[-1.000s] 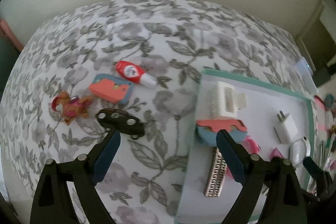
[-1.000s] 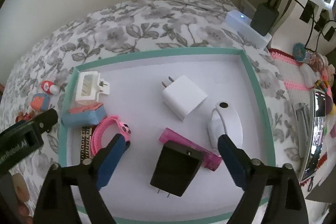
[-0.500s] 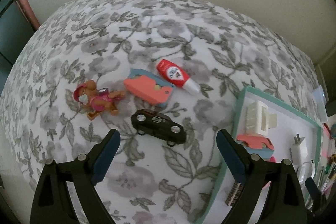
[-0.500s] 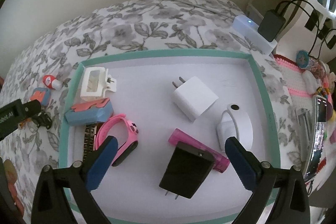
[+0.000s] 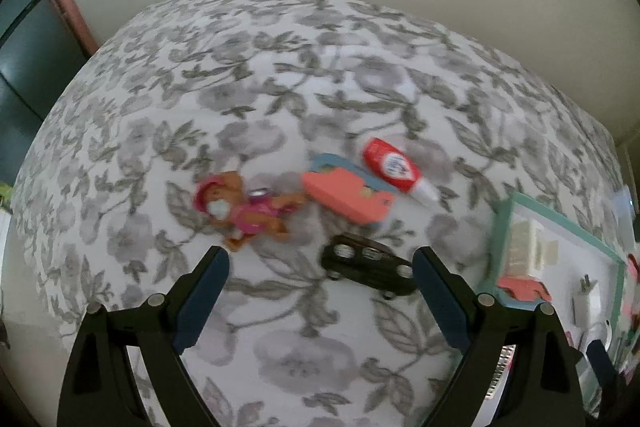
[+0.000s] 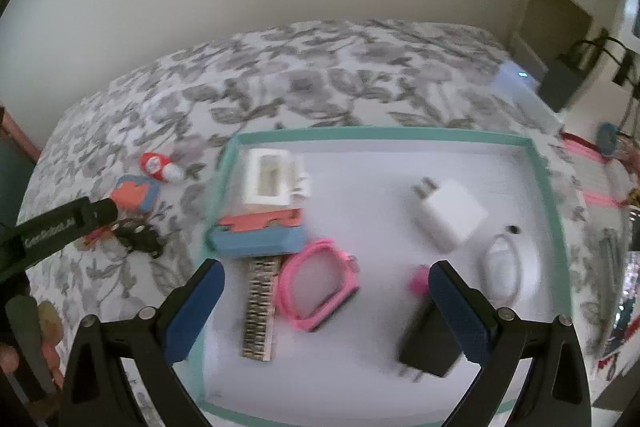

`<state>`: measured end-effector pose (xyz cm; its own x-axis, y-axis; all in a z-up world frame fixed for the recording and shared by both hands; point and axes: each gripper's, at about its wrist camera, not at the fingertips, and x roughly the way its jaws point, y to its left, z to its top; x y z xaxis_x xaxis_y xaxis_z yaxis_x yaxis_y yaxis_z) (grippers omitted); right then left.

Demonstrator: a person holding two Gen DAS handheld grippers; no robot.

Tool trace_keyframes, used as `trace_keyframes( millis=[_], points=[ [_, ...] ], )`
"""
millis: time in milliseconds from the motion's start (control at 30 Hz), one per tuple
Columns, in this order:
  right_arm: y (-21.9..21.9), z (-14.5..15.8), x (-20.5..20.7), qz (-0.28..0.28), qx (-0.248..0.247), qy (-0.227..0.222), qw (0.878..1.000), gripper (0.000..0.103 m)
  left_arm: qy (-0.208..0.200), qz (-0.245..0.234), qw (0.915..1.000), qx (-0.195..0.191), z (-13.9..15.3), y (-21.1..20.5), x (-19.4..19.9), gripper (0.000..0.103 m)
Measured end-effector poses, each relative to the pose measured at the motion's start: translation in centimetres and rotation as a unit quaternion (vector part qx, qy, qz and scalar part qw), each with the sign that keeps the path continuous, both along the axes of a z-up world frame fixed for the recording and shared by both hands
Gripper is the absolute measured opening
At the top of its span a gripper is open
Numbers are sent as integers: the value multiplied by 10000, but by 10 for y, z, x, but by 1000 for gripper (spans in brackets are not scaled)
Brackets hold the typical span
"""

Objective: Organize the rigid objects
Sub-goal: 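Move both open tools back toward the remaining pile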

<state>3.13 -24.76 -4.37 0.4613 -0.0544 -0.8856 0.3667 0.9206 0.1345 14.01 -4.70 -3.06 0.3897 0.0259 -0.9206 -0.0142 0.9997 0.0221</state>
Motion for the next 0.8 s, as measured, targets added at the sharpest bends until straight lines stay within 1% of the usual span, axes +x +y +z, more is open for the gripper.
trace_keyframes(
  millis=[133,333,567,800],
  points=[
    [17,-2,10,218,-16,16,9998,103,-9,208,9998,-35,2,21,5,93],
    [34,-4,19,389,-66,6,9992,103,-30,399,9991,-110,3,43,12,93],
    [49,-6,29,582,-120,46,9982,103,-15,463,9987,-206,1,55,18,93],
    [58,5,44,644,37,-132,9978,103,-140,496,9985,-202,7,72,22,93]
  ],
)
